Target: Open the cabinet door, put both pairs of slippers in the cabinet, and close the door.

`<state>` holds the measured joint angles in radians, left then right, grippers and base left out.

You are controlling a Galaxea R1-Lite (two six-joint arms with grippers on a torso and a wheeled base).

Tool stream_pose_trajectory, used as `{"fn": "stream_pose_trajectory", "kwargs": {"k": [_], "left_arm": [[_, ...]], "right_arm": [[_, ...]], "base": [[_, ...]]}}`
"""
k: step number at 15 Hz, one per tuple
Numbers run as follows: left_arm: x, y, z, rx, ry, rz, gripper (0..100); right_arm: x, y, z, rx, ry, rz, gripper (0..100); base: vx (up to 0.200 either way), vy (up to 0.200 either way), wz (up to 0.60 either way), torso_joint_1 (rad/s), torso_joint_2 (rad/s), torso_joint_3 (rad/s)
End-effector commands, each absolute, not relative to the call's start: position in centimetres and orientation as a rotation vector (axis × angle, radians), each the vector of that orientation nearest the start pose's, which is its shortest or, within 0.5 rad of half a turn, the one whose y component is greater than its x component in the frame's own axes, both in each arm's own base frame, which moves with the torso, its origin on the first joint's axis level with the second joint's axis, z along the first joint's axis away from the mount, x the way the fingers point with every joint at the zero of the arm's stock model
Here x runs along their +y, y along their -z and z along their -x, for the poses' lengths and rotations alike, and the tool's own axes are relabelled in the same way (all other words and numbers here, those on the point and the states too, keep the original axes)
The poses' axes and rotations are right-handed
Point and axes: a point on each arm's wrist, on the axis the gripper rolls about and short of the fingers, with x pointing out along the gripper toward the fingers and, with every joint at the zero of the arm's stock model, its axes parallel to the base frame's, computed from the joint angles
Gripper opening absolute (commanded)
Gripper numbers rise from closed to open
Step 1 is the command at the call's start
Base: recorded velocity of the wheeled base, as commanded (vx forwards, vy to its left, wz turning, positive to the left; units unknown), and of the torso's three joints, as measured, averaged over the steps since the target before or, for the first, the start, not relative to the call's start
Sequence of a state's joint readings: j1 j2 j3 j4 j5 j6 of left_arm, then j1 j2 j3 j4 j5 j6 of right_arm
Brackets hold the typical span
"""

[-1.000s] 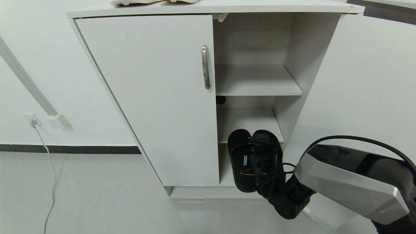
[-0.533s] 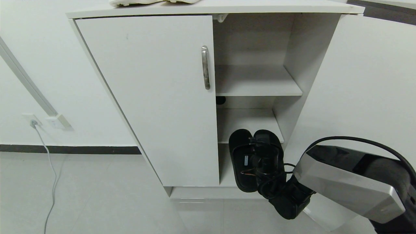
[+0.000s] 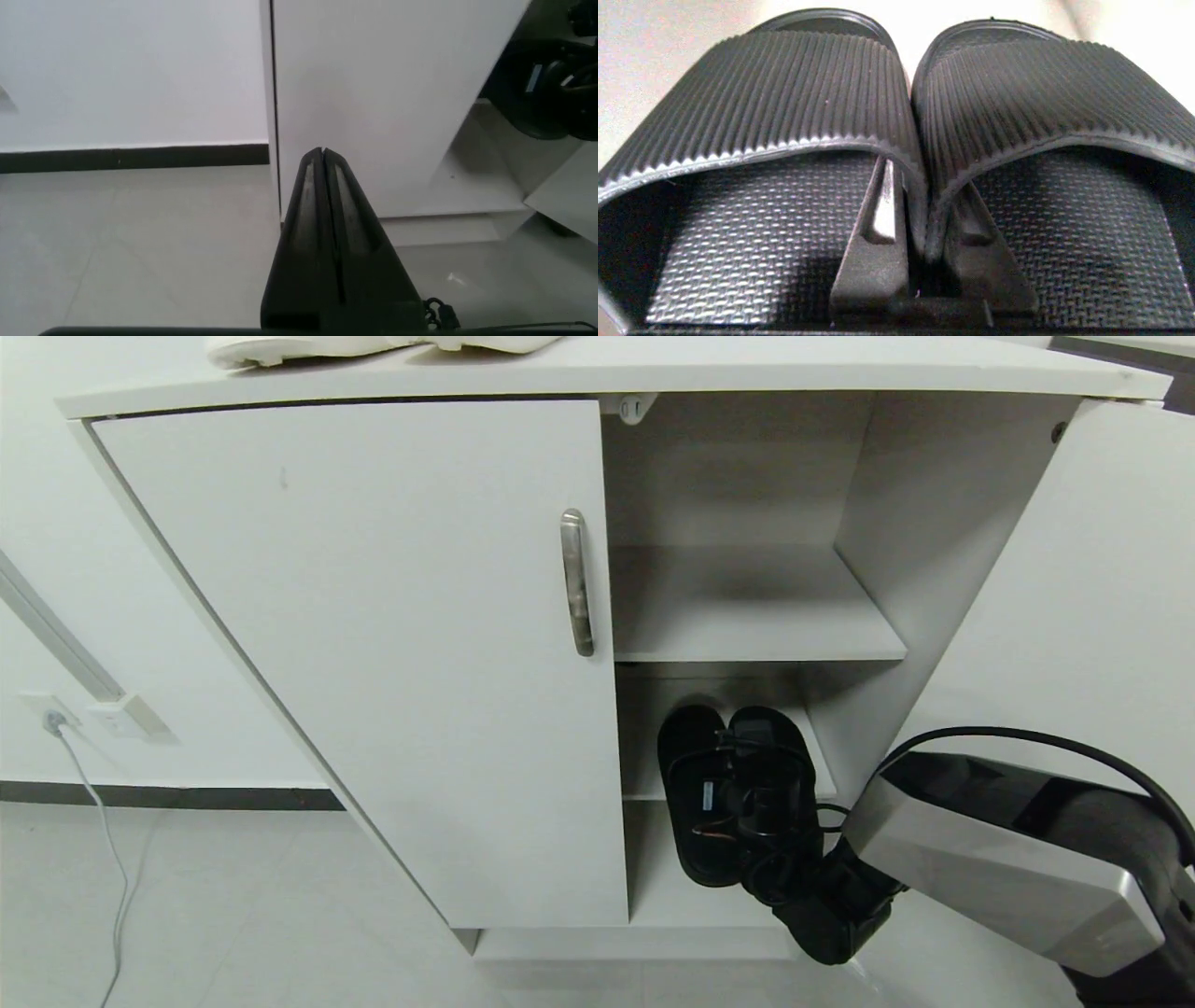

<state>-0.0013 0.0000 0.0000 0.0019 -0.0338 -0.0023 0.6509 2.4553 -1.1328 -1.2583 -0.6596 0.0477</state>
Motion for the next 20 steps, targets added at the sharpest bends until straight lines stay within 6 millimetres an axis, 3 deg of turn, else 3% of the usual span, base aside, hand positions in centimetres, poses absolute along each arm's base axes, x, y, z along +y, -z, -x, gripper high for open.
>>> {"fn": "stream_pose_trajectory", "kwargs": {"k": [1,6,12,20], "left_arm": [[-0.1,-7.5,2.3,0.003,0.032,0.003,0],[-0.1,-7.5,2.3,0.003,0.031,0.005,0],[-0.1,-7.6,2.3,0.002,0.029,0.005,0],[-0.1,-7.6,2.3,0.002,0.029,0.005,0]], "right_arm": [[26.0,-3.6,-36.3,0.044,-0.009,0.006,0],[26.8,-4.2,-38.9,0.014,0.006,-0.007,0],[25.8,-5.9,-43.2,0.024,0.071,-0.01,0],[26.6,-6.9,-45.4,0.034,0.079,-0.036,0]], "base": [[0.0,0.0,0.0,0.0,0.0,0.0],[0.0,0.0,0.0,0.0,0.0,0.0],[0.0,0.0,0.0,0.0,0.0,0.0],[0.0,0.0,0.0,0.0,0.0,0.0]]}}
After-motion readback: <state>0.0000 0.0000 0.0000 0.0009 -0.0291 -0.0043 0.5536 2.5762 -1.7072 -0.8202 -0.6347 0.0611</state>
